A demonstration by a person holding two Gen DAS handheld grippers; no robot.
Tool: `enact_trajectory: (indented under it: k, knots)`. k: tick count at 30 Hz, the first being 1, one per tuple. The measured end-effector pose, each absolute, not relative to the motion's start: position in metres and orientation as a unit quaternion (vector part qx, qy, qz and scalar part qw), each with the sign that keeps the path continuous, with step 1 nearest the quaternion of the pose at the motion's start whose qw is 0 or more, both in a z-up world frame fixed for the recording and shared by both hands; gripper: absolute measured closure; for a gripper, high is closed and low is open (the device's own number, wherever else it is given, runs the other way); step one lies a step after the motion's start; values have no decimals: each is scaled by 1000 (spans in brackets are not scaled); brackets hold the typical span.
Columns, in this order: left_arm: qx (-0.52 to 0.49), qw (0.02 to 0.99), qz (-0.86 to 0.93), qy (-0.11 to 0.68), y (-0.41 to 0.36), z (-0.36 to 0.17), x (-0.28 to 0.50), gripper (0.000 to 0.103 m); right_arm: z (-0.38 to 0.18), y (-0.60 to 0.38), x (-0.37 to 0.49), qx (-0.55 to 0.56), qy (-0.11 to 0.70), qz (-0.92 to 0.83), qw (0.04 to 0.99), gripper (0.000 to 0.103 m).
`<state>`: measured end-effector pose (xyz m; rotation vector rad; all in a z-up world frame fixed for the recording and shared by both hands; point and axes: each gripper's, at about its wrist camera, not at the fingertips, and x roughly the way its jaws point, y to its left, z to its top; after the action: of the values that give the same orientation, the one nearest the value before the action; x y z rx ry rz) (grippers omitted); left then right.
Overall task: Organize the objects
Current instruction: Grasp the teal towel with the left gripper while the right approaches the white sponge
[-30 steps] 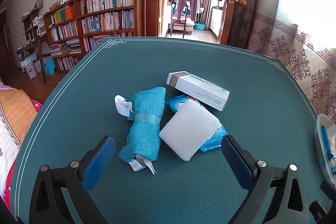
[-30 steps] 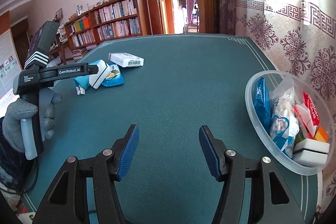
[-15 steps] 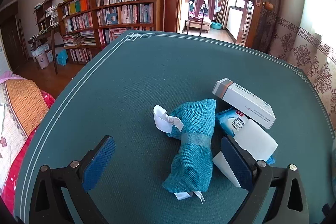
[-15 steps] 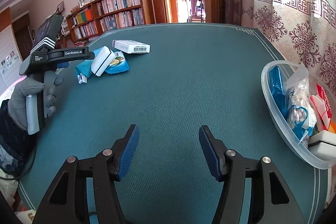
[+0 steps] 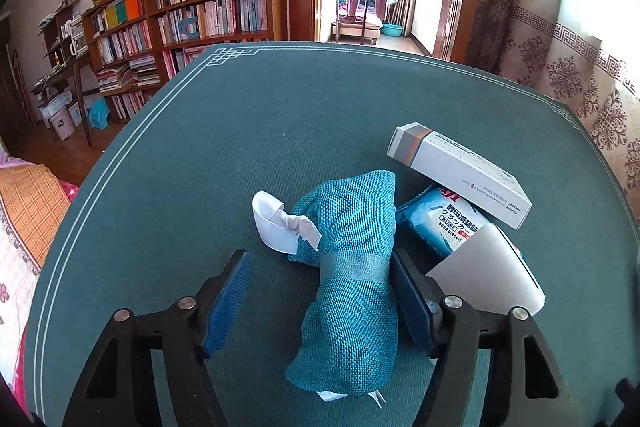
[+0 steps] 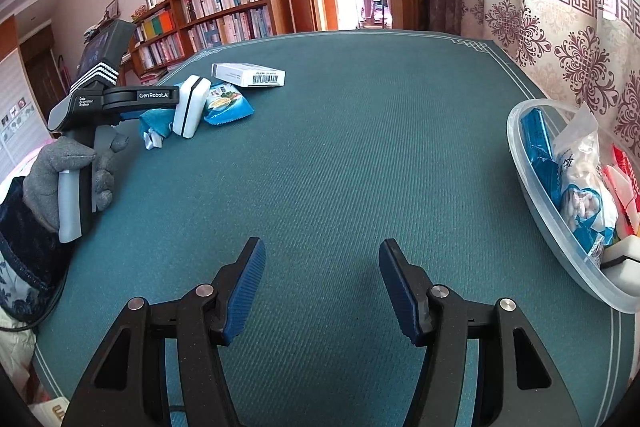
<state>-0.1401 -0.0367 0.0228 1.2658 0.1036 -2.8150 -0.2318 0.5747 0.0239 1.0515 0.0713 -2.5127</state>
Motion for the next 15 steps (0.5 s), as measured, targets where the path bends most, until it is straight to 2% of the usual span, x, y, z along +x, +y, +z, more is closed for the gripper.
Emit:
enact_trajectory:
  k: [3, 5, 15]
  knots:
    - [410, 10, -911, 38, -35, 24, -138, 49, 24, 569, -231, 378, 32, -902, 209, 42]
    - [412, -2, -911, 38, -34, 25, -137, 63, 25, 564, -231, 376, 37, -901, 211, 42]
    - [378, 6, -923, 68, -45, 46, -121, 64, 38, 530, -242, 367, 52, -897, 242, 42]
